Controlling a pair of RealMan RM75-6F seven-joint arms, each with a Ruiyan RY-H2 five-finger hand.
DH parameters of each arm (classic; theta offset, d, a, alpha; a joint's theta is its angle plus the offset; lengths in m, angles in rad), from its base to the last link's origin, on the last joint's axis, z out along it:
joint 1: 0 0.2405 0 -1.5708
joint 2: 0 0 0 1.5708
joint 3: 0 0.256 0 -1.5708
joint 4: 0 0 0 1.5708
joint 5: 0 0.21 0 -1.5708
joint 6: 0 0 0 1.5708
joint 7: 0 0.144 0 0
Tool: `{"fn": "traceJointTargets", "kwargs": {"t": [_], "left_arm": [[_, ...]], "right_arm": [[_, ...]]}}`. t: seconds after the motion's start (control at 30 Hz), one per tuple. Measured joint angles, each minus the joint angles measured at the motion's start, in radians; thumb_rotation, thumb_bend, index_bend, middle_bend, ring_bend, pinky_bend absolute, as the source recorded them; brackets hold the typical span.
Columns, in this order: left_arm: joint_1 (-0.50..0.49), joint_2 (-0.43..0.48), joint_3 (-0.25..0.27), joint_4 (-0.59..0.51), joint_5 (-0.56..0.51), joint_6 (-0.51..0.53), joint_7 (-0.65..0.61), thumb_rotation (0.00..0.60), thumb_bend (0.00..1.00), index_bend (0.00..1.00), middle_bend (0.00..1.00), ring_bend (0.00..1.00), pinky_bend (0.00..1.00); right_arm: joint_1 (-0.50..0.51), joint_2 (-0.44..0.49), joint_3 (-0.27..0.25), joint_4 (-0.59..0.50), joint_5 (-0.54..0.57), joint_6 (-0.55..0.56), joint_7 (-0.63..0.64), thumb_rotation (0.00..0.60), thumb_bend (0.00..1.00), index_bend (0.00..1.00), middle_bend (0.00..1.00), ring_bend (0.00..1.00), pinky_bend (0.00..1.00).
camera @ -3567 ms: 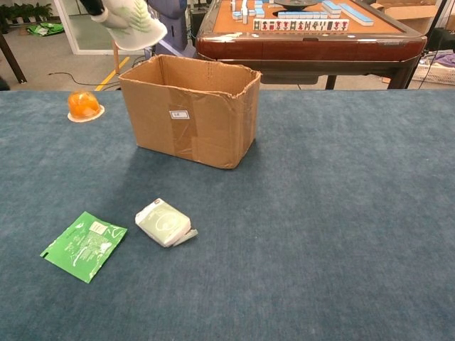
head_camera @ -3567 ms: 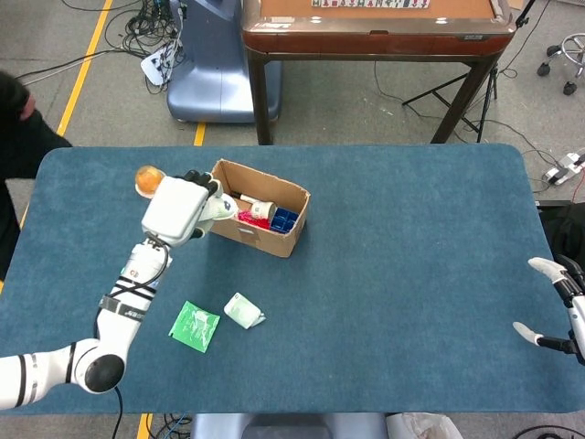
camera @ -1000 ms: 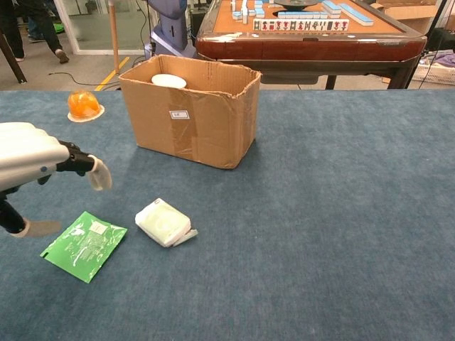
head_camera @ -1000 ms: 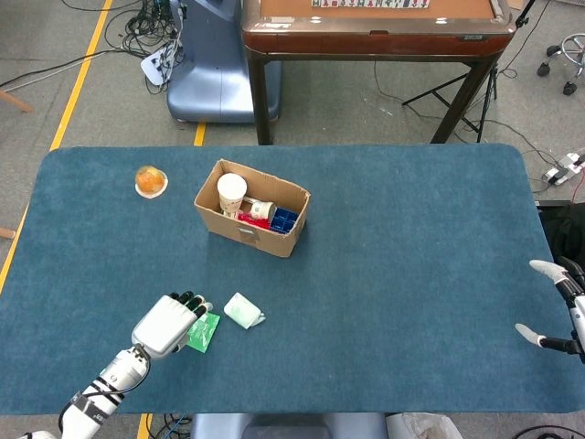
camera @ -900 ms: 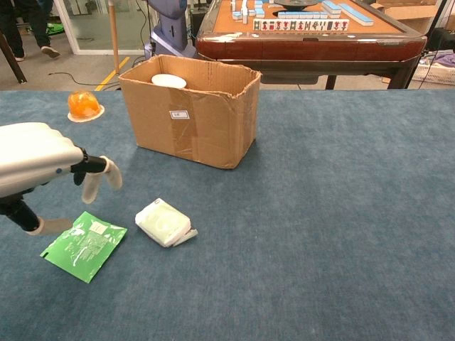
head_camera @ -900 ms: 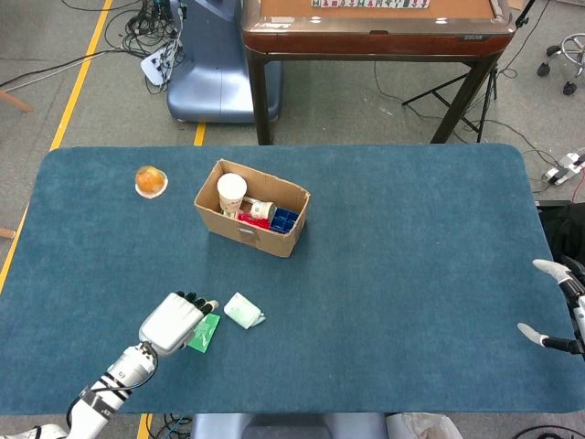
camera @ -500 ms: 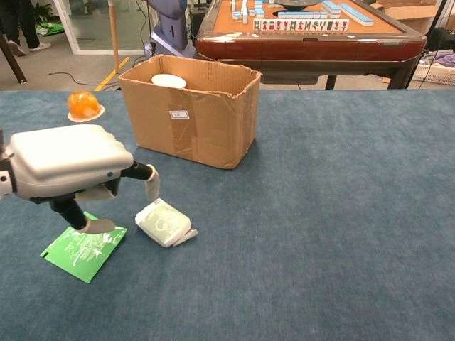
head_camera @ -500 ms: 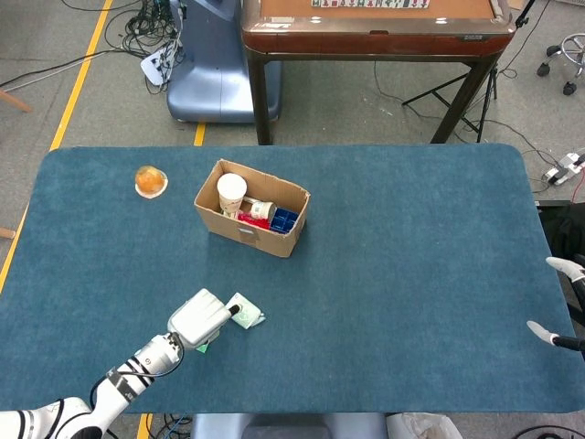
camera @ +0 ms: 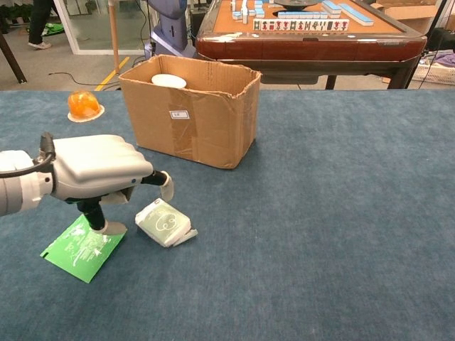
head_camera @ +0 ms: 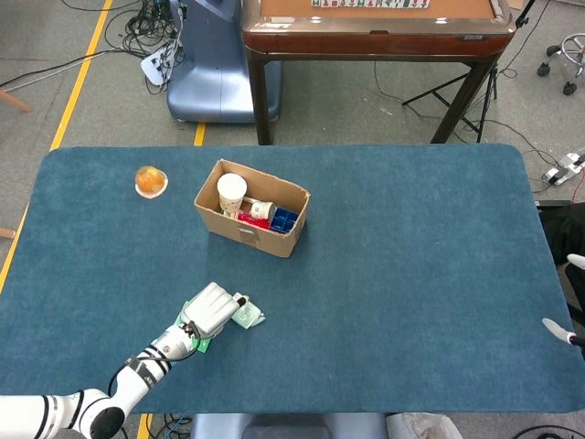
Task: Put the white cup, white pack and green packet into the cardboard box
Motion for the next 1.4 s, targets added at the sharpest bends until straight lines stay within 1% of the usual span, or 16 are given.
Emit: {"fn": "traceJointTargets", "kwargs": {"t": [0.2,0.37,0.57,1.0,1.4], "left_arm": [[-0.072,-0.039,-0.008,-0.008,-0.196,0.017,0.115,0.6,0.22,0.27,1.0,0.84,0.91],[-0.119,-0.071,-0.012,-0.004,-0.271,0.036,0.124,0.6,0.22,0.27,1.0,0.84,0.91],[-0.155,-0.095,-0.002,0.011,-0.313,0.049,0.124,0.6,0.22,0.27,1.0,0.84,0.91],[-0.224,-0.138,0.037,0.058,-0.405,0.078,0.156,0.6,0.22,0.28,1.0,0.84,0.91],[-0.235,-0.139,0.071,0.078,-0.361,0.068,0.102,0.6,0.22,0.38,1.0,0.85,0.91]], "right_arm": [[-0.007,0.003,0.003,0.006,0.001,0.008,0.017,0.6,0.09,0.19,0.19,0.04,0.17],[-0.01,0.004,0.005,0.01,-0.001,0.011,0.024,0.6,0.09,0.19,0.19,0.04,0.17],[-0.017,0.006,0.007,0.012,-0.002,0.021,0.037,0.6,0.08,0.19,0.19,0.04,0.17],[-0.023,0.006,0.011,0.02,-0.003,0.024,0.052,0.6,0.09,0.19,0.19,0.04,0.17],[-0.022,0.006,0.013,0.02,-0.004,0.02,0.053,0.6,0.09,0.19,0.19,0.04,0.17]]}}
